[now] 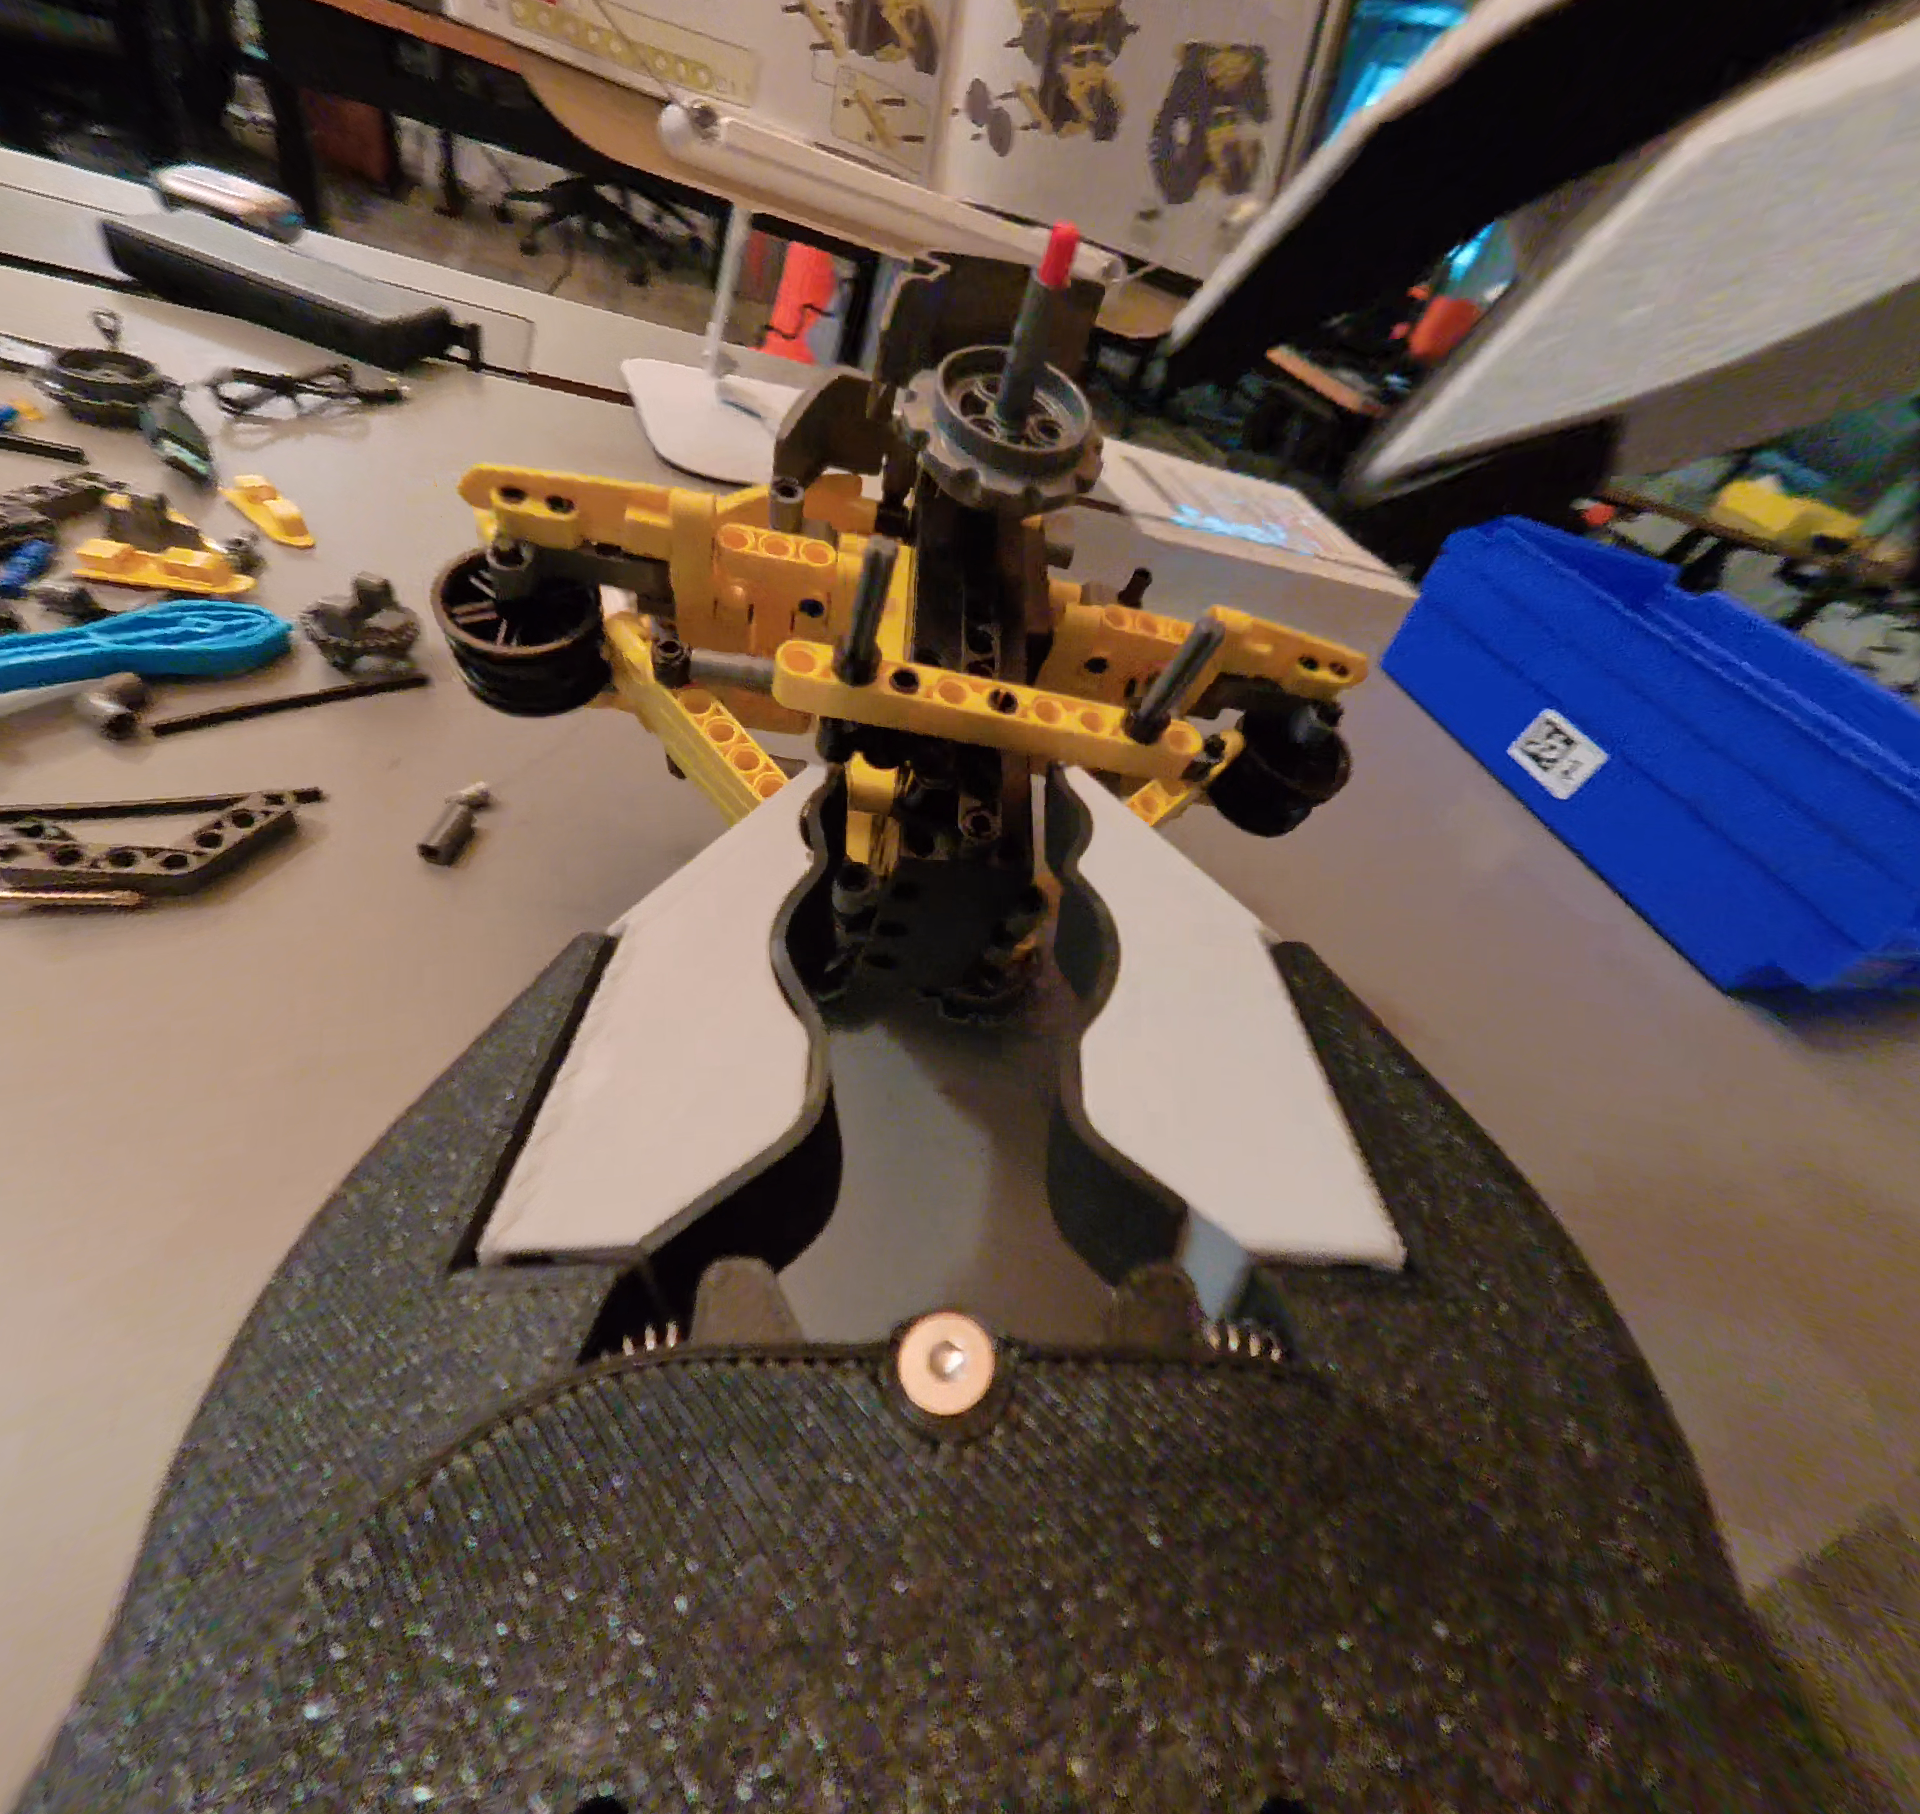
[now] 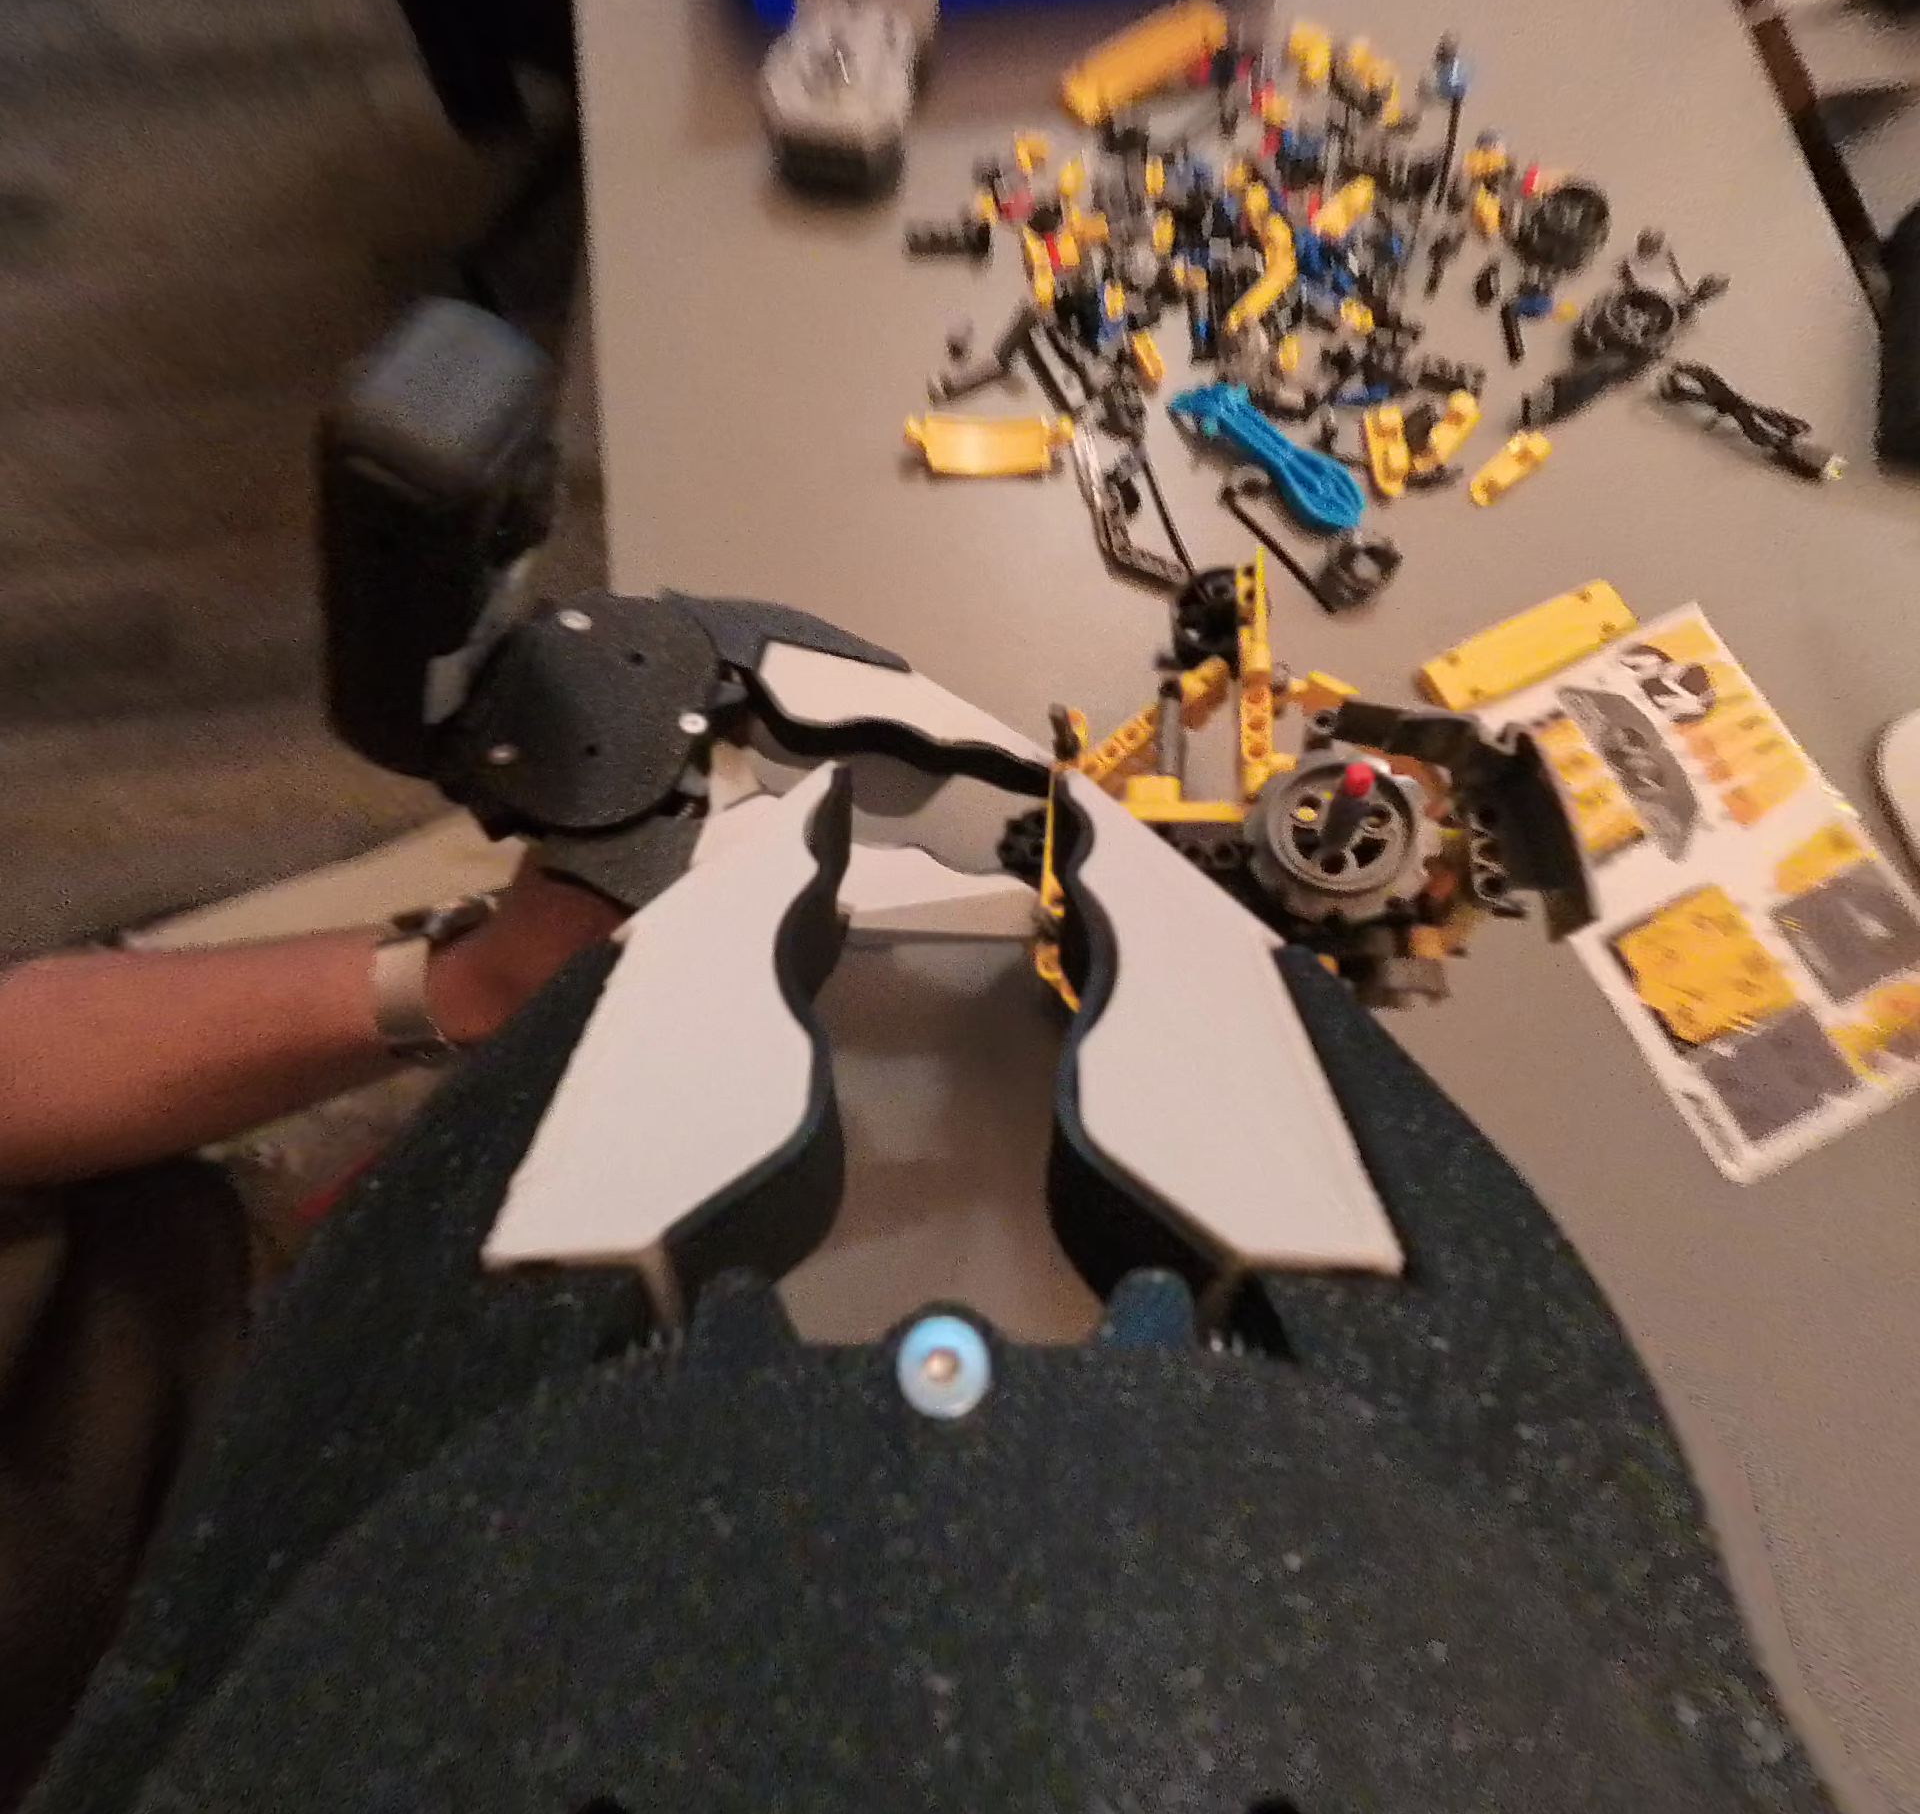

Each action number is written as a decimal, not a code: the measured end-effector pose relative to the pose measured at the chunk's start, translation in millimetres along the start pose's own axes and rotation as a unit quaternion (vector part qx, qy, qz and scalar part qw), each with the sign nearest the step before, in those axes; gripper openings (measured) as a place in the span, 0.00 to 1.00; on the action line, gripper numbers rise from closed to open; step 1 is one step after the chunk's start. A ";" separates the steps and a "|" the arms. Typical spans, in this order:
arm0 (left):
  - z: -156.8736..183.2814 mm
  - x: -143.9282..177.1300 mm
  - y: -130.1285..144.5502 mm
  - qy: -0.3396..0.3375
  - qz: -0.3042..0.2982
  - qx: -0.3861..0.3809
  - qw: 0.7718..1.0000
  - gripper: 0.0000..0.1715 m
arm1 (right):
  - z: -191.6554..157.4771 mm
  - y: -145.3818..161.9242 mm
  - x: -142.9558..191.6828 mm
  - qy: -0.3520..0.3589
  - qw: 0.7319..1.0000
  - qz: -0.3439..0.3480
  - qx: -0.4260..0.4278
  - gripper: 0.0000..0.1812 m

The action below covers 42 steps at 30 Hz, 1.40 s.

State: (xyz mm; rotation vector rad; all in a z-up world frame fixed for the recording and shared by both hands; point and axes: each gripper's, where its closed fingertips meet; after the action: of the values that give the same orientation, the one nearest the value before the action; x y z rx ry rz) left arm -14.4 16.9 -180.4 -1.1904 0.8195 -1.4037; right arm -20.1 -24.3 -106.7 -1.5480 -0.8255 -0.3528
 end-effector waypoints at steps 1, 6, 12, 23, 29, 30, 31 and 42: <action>2.6 3.2 2.0 0.018 -0.008 0.006 1.000 0.23 | -5.0 -0.5 4.6 -0.023 0.999 0.048 -0.009 0.21; 15.3 36.7 3.0 0.124 -0.007 0.003 0.992 0.37 | -10.8 -1.7 56.0 -0.113 0.951 0.283 -0.054 0.18; -13.5 56.4 1.5 0.129 -0.027 -0.078 0.988 0.37 | 18.0 32.1 79.6 0.027 0.938 0.345 -0.002 0.21; -21.0 58.9 -30.3 0.281 -0.113 0.129 0.944 0.36 | 4.1 44.0 53.5 0.048 0.927 0.367 -0.057 0.25; -29.0 44.4 -37.8 0.296 -0.141 0.195 0.925 0.33 | -1.0 52.4 28.1 0.018 0.920 0.371 -0.125 0.26; -29.0 40.3 -35.2 0.298 -0.153 0.198 0.921 0.33 | -0.1 55.1 24.1 0.013 0.916 0.374 -0.141 0.26; -28.0 36.7 -31.8 0.305 -0.167 0.199 0.916 0.33 | 0.6 57.8 19.8 0.006 0.912 0.378 -0.157 0.26; -15.5 20.6 -24.1 0.383 -0.226 0.277 0.852 0.28 | 8.2 63.1 -15.3 -0.048 0.888 0.394 -0.232 0.29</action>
State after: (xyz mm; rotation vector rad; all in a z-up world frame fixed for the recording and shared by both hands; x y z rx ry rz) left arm -34.6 -0.5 -157.3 -0.3387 0.5792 -2.3803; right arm 10.1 -18.2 -164.5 -2.2172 -0.1188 0.1458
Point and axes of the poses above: each gripper's, where its closed fingertips meet, x back along the fingers, y out of its underside, z = x × y across the jaws, and after that the axes turned 13 degrees about -y, right-handed
